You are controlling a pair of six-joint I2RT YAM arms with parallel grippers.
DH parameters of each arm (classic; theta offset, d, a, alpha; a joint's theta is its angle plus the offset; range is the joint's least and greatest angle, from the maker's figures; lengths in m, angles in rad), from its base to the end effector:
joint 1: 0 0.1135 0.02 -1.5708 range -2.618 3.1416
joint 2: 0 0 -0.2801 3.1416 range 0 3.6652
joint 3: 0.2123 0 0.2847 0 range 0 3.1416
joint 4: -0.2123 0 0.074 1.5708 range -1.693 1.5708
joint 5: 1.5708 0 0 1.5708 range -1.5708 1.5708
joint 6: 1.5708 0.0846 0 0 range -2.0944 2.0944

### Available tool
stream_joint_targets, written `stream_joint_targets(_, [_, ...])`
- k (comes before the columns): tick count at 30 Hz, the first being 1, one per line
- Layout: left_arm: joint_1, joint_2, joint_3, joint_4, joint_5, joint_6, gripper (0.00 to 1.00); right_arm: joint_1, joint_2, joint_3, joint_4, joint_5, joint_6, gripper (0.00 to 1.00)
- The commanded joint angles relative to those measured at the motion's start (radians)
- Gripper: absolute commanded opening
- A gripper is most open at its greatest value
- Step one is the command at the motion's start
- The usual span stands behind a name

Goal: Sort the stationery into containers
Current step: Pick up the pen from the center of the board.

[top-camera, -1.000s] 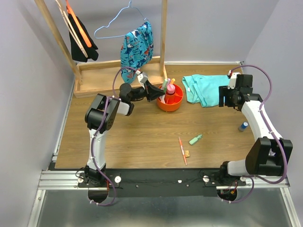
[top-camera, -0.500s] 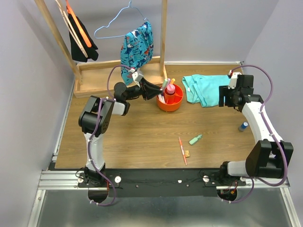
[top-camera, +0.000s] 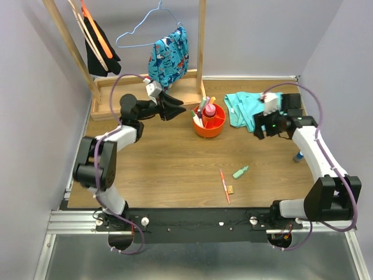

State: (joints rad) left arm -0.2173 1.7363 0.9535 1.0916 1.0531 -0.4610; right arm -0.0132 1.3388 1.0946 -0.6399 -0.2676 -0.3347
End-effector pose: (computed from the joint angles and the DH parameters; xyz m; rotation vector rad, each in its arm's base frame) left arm 0.3905 -0.1615 0.2712 0.8034 1.3097 -1.2066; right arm 0.3391 0.0179 0.2567 -0.5016 2.3671 0.1709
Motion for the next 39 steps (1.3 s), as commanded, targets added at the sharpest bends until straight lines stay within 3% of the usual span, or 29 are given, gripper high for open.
stream_joint_targets(1, [0.015, -0.251, 0.019, -0.863, 0.0, 0.626, 0.51, 0.224, -0.013, -0.044, -0.035, -0.116, -0.24, 0.75])
stream_joint_targets(5, [0.006, -0.383, 0.014, -1.174, -0.163, 0.697, 0.53, 0.315, 0.0, -0.071, 0.078, 0.012, -0.033, 0.69])
stream_joint_targets(7, [0.006, -0.438, -0.005, -1.284, -0.211, 0.716, 0.53, 0.353, 0.003, -0.075, 0.124, 0.095, 0.179, 0.67])
stream_joint_targets(9, [0.007, -0.49, -0.03, -1.314, -0.254, 0.742, 0.53, 0.366, 0.016, -0.078, 0.115, 0.178, 0.328, 0.66])
stream_joint_targets(13, [0.009, -0.56, -0.1, -1.273, -0.327, 0.705, 0.55, 0.416, 0.059, -0.088, 0.098, 0.241, 0.449, 0.66])
stream_joint_targets(20, [0.015, -0.624, -0.163, -1.237, -0.43, 0.59, 0.55, 0.617, 0.089, -0.147, 0.08, 0.243, 0.537, 0.66])
stream_joint_targets(28, [0.041, -0.71, -0.209, -1.285, -0.462, 0.617, 0.57, 0.641, 0.177, -0.188, 0.066, 0.234, 0.644, 0.61])
stream_joint_targets(39, [0.062, -0.793, -0.303, -1.262, -0.479, 0.602, 0.58, 0.711, 0.243, -0.203, 0.062, 0.234, 0.671, 0.54])
